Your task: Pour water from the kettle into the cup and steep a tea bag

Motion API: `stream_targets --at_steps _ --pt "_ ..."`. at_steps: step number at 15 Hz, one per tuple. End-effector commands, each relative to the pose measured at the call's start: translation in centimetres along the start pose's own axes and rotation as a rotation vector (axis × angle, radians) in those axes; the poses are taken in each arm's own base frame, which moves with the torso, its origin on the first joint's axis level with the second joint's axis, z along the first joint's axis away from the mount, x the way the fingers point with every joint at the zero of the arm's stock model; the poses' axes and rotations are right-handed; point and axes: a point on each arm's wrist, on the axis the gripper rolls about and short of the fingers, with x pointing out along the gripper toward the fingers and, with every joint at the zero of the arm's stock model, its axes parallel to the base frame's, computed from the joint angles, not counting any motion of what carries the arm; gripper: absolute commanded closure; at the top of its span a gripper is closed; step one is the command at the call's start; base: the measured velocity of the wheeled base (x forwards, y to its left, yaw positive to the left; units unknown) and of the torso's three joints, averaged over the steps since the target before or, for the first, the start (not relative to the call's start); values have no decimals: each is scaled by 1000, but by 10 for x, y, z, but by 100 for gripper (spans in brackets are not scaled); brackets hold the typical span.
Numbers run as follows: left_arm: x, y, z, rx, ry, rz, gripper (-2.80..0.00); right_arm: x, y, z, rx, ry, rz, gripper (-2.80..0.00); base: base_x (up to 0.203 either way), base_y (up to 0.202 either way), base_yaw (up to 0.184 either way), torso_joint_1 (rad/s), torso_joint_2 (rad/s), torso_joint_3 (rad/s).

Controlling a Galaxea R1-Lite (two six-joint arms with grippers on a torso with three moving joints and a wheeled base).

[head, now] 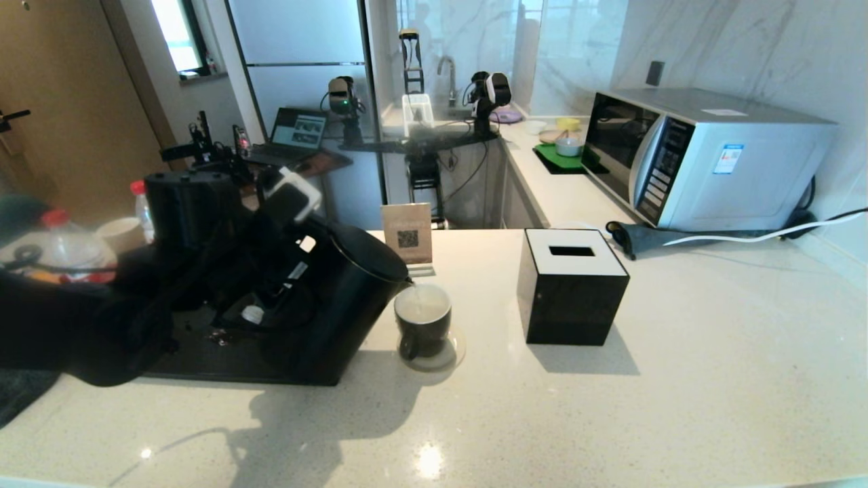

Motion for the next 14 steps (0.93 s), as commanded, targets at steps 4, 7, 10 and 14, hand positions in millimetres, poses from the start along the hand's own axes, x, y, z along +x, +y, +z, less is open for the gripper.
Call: stream_targets --at_steps 4,7,10,14 --pt "-1 0 2 29 0 7 0 0 0 0 0 1 0 0 0 0 0 0 0 0" --pt "-2 0 2 44 7 18 0 0 0 0 0 1 0 0 0 0 0 0 0 0" --pt "-3 1 3 52 4 22 0 0 0 0 0 1 0 0 0 0 0 0 0 0" --pt "-5 2 3 64 2 24 0 0 0 0 0 1 0 0 0 0 0 0 0 0"
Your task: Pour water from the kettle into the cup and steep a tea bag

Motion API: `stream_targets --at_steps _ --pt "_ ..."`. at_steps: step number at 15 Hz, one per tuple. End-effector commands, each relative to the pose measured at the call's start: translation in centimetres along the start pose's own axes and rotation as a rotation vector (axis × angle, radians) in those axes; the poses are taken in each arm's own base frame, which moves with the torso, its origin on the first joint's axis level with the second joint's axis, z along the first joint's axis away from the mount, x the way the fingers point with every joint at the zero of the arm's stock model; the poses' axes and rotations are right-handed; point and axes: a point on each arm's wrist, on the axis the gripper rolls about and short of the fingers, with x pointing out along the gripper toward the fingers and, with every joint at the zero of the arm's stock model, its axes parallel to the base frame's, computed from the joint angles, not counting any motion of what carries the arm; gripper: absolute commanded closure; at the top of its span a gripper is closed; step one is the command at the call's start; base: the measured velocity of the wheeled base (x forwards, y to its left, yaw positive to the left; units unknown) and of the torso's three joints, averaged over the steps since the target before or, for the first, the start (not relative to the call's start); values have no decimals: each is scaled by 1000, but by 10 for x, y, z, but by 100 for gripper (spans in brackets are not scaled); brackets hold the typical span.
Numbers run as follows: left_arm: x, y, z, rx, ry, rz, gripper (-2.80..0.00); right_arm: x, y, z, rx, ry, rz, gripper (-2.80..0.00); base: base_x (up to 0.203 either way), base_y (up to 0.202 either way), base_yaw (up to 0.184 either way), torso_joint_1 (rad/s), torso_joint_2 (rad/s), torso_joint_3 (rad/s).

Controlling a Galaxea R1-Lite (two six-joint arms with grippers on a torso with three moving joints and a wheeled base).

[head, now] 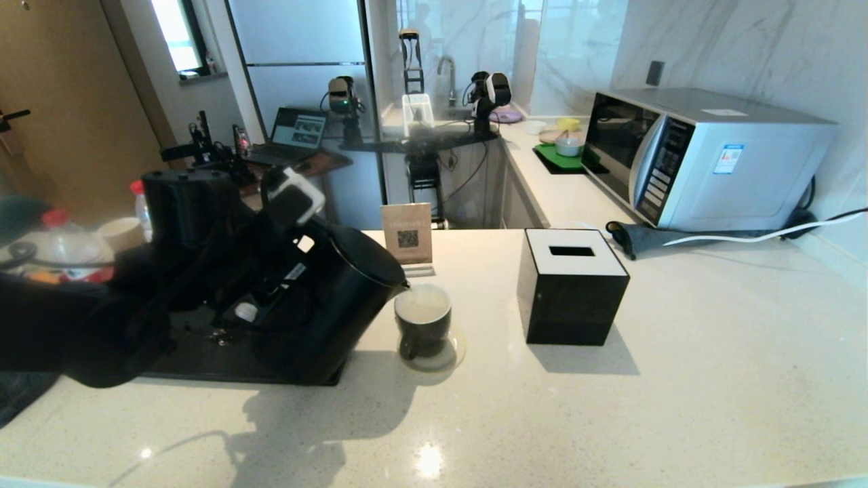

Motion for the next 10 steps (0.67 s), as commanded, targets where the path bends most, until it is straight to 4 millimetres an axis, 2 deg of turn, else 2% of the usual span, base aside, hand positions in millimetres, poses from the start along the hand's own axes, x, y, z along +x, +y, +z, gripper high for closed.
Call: stream_targets --at_steps 1,10 --pt "-2 2 1 0 -7 8 0 0 0 0 0 1 0 0 0 0 0 0 0 0" --pt "-4 -3 7 15 -4 21 0 0 0 0 0 1 0 0 0 0 0 0 0 0"
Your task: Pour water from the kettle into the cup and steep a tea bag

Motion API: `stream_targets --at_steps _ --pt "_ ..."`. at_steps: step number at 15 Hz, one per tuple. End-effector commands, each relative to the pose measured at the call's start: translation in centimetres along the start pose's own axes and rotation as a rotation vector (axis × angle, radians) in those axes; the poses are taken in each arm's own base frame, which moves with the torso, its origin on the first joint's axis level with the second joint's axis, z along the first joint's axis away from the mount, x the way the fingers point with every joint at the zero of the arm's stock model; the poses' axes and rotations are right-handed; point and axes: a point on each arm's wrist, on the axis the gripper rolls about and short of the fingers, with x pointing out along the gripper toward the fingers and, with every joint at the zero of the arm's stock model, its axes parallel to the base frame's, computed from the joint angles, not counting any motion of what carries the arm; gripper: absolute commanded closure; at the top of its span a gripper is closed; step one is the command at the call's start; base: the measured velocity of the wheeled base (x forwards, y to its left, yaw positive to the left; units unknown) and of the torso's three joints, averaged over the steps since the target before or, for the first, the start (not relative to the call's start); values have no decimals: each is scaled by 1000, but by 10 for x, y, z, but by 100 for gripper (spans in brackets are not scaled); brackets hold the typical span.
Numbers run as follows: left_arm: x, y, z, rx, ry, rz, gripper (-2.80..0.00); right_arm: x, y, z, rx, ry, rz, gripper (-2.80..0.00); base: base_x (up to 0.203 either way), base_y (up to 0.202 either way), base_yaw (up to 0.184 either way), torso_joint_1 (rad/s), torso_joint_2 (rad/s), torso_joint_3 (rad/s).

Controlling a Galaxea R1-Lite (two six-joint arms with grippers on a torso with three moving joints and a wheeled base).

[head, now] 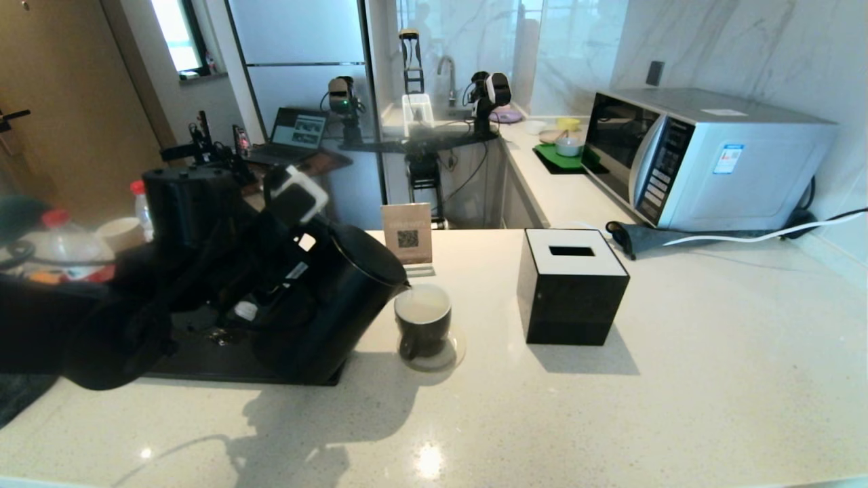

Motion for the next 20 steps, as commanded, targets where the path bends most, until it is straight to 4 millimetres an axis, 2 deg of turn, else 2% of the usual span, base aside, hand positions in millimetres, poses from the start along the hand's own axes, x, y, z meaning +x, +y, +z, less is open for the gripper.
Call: stream_targets --at_steps 1,20 --pt "0 -1 1 4 -1 4 0 0 0 0 0 1 0 0 0 0 0 0 0 0" --pt "-2 -3 2 24 -2 4 0 0 0 0 0 1 0 0 0 0 0 0 0 0"
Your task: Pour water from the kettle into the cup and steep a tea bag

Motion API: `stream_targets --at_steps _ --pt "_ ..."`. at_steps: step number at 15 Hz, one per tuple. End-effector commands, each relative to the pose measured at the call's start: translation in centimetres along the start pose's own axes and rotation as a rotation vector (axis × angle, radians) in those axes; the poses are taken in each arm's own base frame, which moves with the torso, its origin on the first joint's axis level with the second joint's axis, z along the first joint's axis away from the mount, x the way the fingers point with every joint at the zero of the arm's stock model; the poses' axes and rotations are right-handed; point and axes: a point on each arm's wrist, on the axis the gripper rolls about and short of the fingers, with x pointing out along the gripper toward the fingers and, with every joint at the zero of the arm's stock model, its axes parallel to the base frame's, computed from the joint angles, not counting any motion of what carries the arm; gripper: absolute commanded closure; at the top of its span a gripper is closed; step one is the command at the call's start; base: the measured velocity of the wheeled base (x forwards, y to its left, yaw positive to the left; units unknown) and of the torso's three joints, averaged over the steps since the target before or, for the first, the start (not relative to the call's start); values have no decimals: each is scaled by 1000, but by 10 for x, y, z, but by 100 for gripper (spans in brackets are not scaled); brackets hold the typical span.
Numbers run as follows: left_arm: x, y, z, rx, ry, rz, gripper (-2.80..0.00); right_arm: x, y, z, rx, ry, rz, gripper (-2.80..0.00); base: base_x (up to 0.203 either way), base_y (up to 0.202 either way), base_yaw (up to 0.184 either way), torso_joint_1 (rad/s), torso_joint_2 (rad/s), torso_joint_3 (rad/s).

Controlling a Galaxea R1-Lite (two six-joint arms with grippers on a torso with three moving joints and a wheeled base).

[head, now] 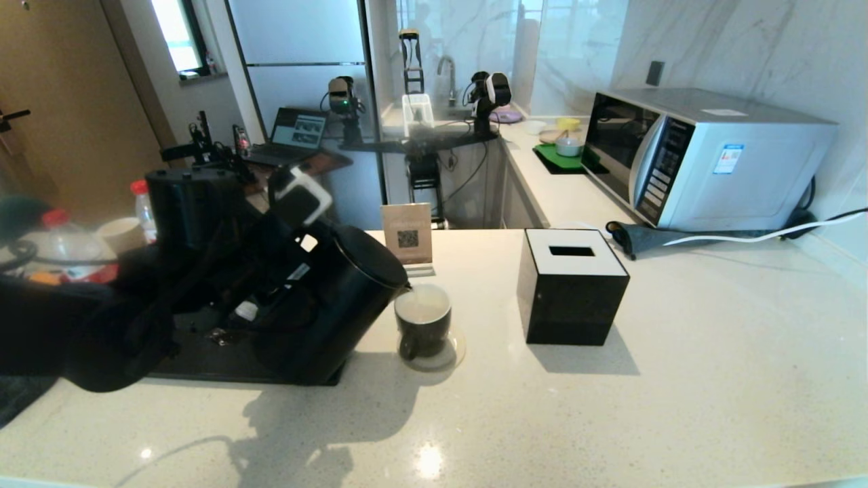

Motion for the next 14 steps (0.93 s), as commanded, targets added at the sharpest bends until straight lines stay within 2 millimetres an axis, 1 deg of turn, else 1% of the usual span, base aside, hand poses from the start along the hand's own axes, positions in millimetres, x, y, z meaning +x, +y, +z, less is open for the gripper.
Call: stream_targets --at_steps 1,14 --pt "0 1 1 7 -4 6 0 0 0 0 0 1 -1 0 0 0 0 0 0 0" --pt "-1 1 2 35 -7 9 0 0 0 0 0 1 -1 0 0 0 0 0 0 0"
